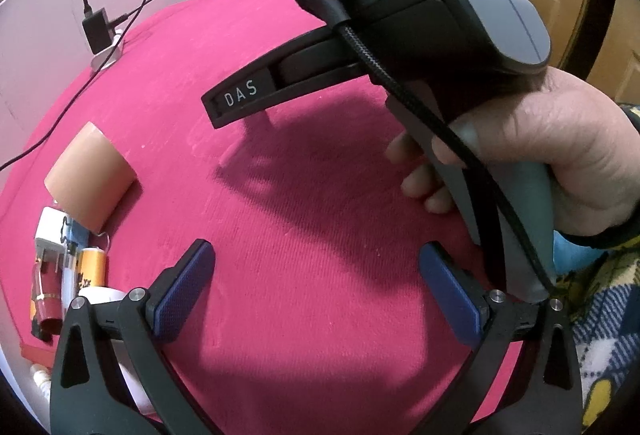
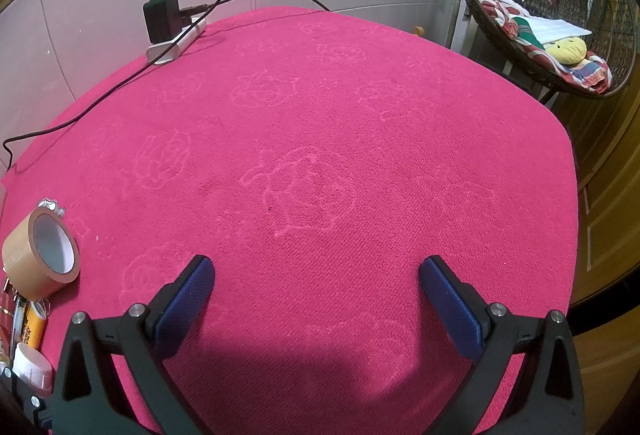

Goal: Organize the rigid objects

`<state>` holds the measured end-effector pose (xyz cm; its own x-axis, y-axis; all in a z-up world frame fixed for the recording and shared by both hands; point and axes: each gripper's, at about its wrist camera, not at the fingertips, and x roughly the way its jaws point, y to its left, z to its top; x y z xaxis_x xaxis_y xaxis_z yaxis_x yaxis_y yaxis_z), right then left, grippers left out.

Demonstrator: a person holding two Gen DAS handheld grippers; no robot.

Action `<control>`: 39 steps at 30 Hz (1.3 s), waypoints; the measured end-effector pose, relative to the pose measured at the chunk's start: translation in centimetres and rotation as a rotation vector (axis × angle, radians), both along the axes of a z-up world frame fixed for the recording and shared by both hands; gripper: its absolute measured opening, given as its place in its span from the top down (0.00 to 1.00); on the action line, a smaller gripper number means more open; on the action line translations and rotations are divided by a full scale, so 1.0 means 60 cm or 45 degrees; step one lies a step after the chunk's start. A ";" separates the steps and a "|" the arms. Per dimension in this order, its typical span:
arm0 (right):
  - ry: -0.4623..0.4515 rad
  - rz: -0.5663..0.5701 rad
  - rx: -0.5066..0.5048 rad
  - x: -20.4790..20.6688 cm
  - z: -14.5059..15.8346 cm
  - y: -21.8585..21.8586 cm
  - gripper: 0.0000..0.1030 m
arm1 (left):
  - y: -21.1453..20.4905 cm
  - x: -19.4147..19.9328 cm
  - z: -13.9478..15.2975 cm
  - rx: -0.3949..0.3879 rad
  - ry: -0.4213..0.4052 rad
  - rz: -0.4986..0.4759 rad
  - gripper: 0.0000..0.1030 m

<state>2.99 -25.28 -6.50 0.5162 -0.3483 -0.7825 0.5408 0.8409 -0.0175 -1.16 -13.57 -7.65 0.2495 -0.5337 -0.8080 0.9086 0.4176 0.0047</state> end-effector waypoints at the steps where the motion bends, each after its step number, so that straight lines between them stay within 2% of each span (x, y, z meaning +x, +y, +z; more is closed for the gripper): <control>1: 0.000 0.000 0.000 0.000 0.000 0.000 0.00 | 0.000 0.001 0.000 -0.003 -0.001 -0.002 0.00; 8: -0.041 0.016 0.044 -0.005 0.004 -0.005 0.00 | 0.001 0.002 -0.001 -0.008 -0.002 0.002 0.00; 10: -0.089 0.036 0.094 -0.011 0.012 -0.012 0.00 | 0.001 0.003 -0.001 -0.008 -0.001 0.001 0.00; 13: -0.207 0.039 0.082 -0.027 0.046 -0.023 0.00 | 0.006 -0.006 0.010 -0.016 -0.034 0.014 0.00; 14: -0.248 0.048 0.073 -0.032 0.059 -0.024 0.00 | 0.014 -0.013 0.023 -0.053 -0.059 0.026 0.00; 16: -0.340 0.083 0.057 -0.041 0.089 -0.023 0.00 | 0.044 -0.024 0.068 -0.188 -0.063 0.059 0.00; 19: -0.440 0.192 0.082 -0.047 0.125 -0.015 0.00 | 0.118 -0.019 0.149 -0.389 -0.059 0.193 0.00; 21: -0.457 0.300 0.117 -0.043 0.138 -0.003 0.00 | 0.185 -0.009 0.182 -0.481 -0.096 0.334 0.00; 23: -0.473 0.419 0.199 -0.042 0.138 0.012 0.00 | 0.253 0.009 0.191 -0.520 -0.112 0.523 0.00; 24: -0.482 0.458 0.234 -0.042 0.135 0.018 0.00 | 0.281 0.020 0.185 -0.510 -0.085 0.621 0.00; 26: -0.469 0.534 0.322 -0.035 0.123 0.032 0.00 | 0.335 0.041 0.163 -0.508 0.046 0.769 0.00; 28: -0.412 0.703 0.398 -0.024 0.112 0.058 0.00 | 0.369 0.043 0.143 -0.518 0.111 0.831 0.00; 30: -0.357 0.862 0.360 -0.025 0.106 0.094 0.00 | 0.377 0.035 0.136 -0.497 0.086 0.836 0.00; 32: -0.326 0.940 0.264 -0.030 0.100 0.121 0.00 | 0.373 0.015 0.131 -0.454 0.038 0.819 0.00; 35: -0.305 0.973 0.150 -0.006 0.094 0.137 0.00 | 0.352 -0.005 0.122 -0.391 0.022 0.759 0.00; 37: -0.293 0.988 0.136 0.009 0.093 0.136 0.00 | 0.337 -0.023 0.109 -0.353 0.041 0.677 0.00; 39: -0.264 0.998 0.157 0.029 0.091 0.138 0.00 | 0.307 -0.023 0.104 -0.315 0.046 0.663 0.00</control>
<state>4.72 -16.97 -1.06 0.7122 0.2559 -0.6536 -0.2228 0.9654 0.1352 -2.55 4.88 -1.41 0.5047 -0.5222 -0.6874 0.5806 0.7946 -0.1773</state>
